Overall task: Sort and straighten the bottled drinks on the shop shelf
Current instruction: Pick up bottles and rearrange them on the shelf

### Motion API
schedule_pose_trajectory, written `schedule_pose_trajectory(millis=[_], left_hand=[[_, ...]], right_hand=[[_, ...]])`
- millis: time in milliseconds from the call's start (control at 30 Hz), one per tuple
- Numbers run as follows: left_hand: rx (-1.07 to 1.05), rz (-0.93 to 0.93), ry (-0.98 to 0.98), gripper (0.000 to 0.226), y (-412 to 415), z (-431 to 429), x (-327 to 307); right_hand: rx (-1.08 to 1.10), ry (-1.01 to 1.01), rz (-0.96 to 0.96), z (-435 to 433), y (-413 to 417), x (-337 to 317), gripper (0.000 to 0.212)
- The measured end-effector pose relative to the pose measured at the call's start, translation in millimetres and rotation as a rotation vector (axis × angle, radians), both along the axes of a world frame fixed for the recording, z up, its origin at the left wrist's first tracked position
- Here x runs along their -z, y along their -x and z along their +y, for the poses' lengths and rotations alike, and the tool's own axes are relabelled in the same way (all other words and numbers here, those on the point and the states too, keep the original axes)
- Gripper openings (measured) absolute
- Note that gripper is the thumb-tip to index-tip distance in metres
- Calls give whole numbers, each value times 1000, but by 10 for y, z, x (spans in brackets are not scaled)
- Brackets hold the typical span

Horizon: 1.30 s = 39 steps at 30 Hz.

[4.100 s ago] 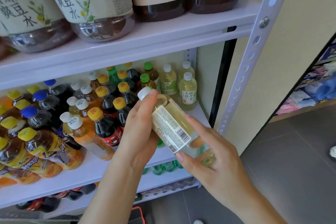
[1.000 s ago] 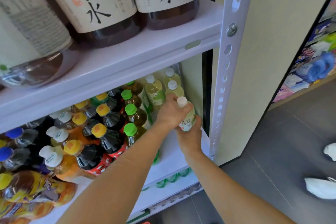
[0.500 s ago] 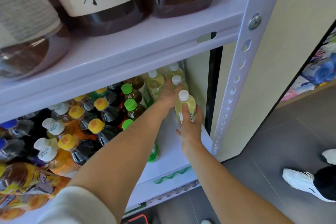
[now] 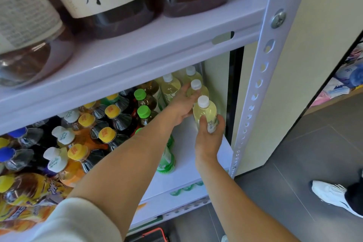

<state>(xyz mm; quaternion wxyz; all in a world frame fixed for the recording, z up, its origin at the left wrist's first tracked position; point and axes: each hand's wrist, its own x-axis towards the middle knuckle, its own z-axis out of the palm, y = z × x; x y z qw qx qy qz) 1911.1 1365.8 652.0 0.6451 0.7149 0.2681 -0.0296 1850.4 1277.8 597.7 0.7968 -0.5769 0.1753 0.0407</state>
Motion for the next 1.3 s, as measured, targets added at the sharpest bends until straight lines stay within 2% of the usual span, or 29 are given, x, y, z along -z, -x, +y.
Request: schedule_pose_trajectory(millis=[67,100,167,233,300,367,433,500,533,600,667,767,867,933,1000,1067,1167,1233,1300], left_hand=[[-6,42,-7,50,-4,-1,-41],[-29,44,-79,47,-9,3,-76],[-112,-24,-453,31,-51,53,-167],[-163,-93,-873,17,-94,143,-259],[-43,46,-1128,29,-171,253,-304],[184,284,-1288,43,-237,345,-326],[300,302,-1393,33,-264,390,-354],[282,232,-1435,3,-251,387,-399],[287,203,-1445,12,-226,364,-412],[400,217,-1432,8,-106,283,-434],[449,241,-1408,22,54,200,-446],[379,153,-1454,29,364,40,-589],[196,-59,-1555,29,766,-119,-726],[33,-261,-1426,26,1101,-229,-816],[-134,-334,-1156,22,1379,-292,-912],[-316,-347,-822,27,1551,-270,-963],[-535,-315,-176,25,1741,-195,-1001],[-570,-295,67,33,1843,-164,-993],[-565,-291,183,38,1912,-155,-980]], right_hand=[[41,66,-63,-19,41,26,46],[54,96,-67,-27,34,56,48],[27,78,19,-39,-2,89,45],[-72,-64,223,-41,-44,90,54],[-148,-262,372,-59,-64,55,72],[-188,-348,423,-91,-69,28,77],[-203,-388,446,-112,-71,31,76],[-211,-427,465,-125,-60,6,75],[-215,-436,467,-131,-54,-6,74],[-220,-428,461,-142,-40,-31,74],[-227,-394,453,-152,-31,-34,76],[-283,-329,449,-182,-24,-40,80],[-370,-257,447,-278,14,-52,72],[-474,-318,493,-403,95,-106,63],[-663,-470,545,-583,236,-230,58],[-844,-491,542,-775,395,-390,57],[-1006,-471,484,-973,632,-606,54],[-1017,-475,478,-1038,790,-748,54],[-997,-490,462,-1081,913,-862,52]])
